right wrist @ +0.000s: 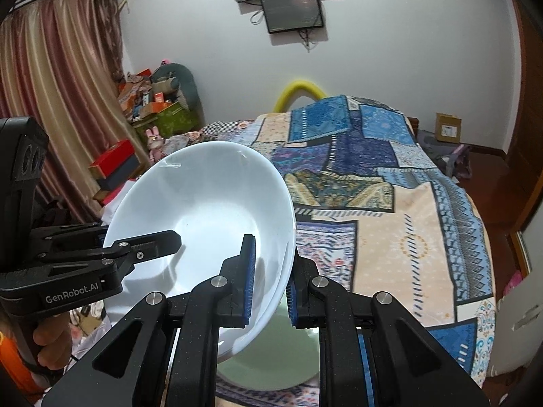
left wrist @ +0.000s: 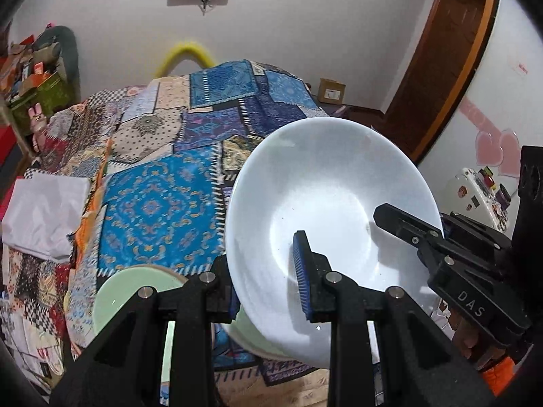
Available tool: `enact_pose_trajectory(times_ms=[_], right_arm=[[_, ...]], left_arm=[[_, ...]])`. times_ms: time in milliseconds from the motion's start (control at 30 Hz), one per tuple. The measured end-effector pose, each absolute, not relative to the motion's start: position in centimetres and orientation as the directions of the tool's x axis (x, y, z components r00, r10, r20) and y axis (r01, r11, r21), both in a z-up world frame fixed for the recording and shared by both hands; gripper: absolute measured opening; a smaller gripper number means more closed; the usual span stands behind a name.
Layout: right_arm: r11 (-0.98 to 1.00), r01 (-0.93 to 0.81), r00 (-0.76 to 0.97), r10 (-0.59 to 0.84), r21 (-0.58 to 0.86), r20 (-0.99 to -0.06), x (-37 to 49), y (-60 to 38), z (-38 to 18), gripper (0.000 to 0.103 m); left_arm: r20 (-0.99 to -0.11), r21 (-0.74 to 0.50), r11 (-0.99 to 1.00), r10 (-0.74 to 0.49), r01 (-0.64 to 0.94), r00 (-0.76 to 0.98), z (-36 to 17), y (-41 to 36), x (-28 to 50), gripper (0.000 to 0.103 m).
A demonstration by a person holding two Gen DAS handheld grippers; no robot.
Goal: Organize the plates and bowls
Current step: 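Lift the white bowl with the left tool and carry it toward the bowls, then lower the white bowl into the mint green bowl with the left tool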
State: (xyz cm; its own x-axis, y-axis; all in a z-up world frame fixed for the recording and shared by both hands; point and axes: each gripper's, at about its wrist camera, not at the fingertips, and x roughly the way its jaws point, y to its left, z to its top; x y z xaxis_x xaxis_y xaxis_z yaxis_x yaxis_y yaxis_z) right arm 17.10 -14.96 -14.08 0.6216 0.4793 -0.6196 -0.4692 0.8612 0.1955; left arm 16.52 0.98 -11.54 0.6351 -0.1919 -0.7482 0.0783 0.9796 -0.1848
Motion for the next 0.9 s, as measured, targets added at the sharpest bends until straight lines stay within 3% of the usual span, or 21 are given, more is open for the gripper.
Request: enact_pose_trajectory(times_ms=[900], right_arm=[[0.762, -0.6, 0.481, 0.586, 0.242, -0.653, 15.2, -4.6, -16.6, 0.014]], left_arm=[[-0.768, -0.187, 0.976, -0.075, -0.111, 0.636, -14.3, 12.4, 11.1, 0.027]])
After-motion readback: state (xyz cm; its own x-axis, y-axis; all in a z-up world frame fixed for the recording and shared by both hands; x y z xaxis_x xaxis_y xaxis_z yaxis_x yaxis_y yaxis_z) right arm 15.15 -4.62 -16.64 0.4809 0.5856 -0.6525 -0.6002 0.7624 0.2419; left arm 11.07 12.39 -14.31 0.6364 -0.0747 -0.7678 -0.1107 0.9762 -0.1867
